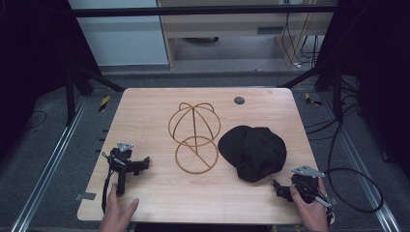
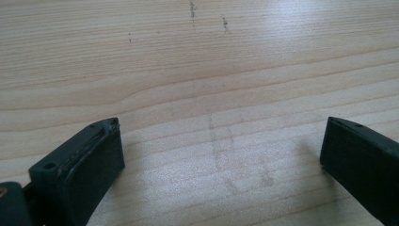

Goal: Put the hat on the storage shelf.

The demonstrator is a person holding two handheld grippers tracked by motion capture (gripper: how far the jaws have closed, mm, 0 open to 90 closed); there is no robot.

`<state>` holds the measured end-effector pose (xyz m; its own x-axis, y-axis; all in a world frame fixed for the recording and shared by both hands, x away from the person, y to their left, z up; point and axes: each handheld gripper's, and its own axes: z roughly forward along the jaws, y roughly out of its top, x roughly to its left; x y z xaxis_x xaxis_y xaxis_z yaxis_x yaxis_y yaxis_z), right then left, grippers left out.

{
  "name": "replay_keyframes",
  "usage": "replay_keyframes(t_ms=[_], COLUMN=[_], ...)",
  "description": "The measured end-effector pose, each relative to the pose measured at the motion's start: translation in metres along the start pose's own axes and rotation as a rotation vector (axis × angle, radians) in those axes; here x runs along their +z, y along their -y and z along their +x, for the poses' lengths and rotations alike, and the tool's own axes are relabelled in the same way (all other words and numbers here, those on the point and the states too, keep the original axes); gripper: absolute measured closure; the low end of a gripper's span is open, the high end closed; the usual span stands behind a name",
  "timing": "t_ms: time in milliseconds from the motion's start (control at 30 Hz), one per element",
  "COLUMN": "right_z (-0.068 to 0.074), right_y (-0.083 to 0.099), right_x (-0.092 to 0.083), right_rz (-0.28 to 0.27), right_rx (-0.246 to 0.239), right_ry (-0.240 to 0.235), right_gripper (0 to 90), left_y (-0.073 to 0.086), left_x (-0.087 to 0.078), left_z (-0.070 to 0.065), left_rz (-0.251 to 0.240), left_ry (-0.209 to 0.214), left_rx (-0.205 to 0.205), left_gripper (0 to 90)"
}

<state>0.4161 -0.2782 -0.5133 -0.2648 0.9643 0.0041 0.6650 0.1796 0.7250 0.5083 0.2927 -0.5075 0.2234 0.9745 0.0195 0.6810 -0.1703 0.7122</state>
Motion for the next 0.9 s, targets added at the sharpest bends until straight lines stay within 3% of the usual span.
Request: replay_keyframes(t_ms=[233,333,467,700,767,900], right_z=[0.001,0.000,0.002,0.004,0.006,0.007], right_y=[-0.001,-0.003,-0.009,-0.037,-0.049,-0.075], right_x=[0.000,-0.004,-0.014,-0.038,-0.046,-0.060], right_rz=[0.002,0.005,0.025,0.045,0.042,0.090], right_rx=[0.007,0.014,-0.022,-0.065,-0.089,-0.158], right_ry=[0.001,-0.022,-0.046,-0.071,-0.080,-0.066], right_gripper=[1.7,8.0,8.7,12.2,14.3,14.8], left_y=[0.000,0.000,0.000,0.000,0.000,0.000], left_x=[0.000,0.000,0.000,0.000,0.000,0.000], left_z=[-0.001,-0.001,-0.001,0.000,0.000,0.000], left_rz=[0.000,0.000,0.000,0.000,0.000,0.002], left_ry=[-0.005,-0.005,-0.004,-0.003,-0.001,0.001], left_rx=[-0.007,-0.007,-0.005,-0.005,-0.005,0.000], left_gripper=[0.0,0.0,0.0,0.0,0.0,0.0])
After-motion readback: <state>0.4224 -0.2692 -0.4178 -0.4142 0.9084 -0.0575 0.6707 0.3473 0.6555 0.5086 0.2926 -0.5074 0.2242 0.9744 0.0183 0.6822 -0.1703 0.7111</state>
